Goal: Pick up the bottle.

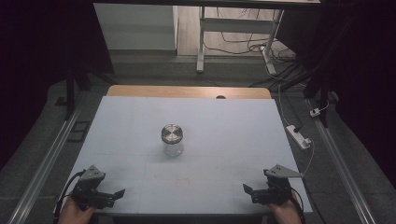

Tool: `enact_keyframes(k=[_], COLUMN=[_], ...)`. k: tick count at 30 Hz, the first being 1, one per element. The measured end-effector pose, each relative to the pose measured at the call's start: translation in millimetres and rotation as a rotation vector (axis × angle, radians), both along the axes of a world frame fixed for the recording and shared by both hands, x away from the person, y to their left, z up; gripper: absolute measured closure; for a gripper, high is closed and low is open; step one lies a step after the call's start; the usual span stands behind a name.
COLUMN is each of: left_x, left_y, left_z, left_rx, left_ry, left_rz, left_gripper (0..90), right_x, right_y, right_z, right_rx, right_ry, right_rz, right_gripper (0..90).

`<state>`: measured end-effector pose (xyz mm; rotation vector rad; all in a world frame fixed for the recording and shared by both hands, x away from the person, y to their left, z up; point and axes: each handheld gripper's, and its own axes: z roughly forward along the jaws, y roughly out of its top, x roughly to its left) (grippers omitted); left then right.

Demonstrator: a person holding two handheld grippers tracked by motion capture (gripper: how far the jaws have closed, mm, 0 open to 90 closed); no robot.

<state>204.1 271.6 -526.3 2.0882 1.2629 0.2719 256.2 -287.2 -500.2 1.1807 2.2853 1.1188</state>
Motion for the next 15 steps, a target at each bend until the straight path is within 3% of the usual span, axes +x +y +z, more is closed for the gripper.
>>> enact_keyframes(k=[9, 15], left_x=[0.5, 0.3], left_y=[-2.9, -5.0], left_z=[0.3, 4.8], left_rx=[0.017, -0.010], left_ry=[0.001, -0.043], left_rz=[-0.012, -0.038], left_gripper=[0.0, 0.0], right_x=[0.0, 0.0], right_y=[1.8, 2.3], right_z=[-0.4, -0.4], right_rx=[-0.011, -0.016], right_ry=[0.003, 0.003], right_rz=[0.010, 0.014], right_gripper=[0.0, 0.0])
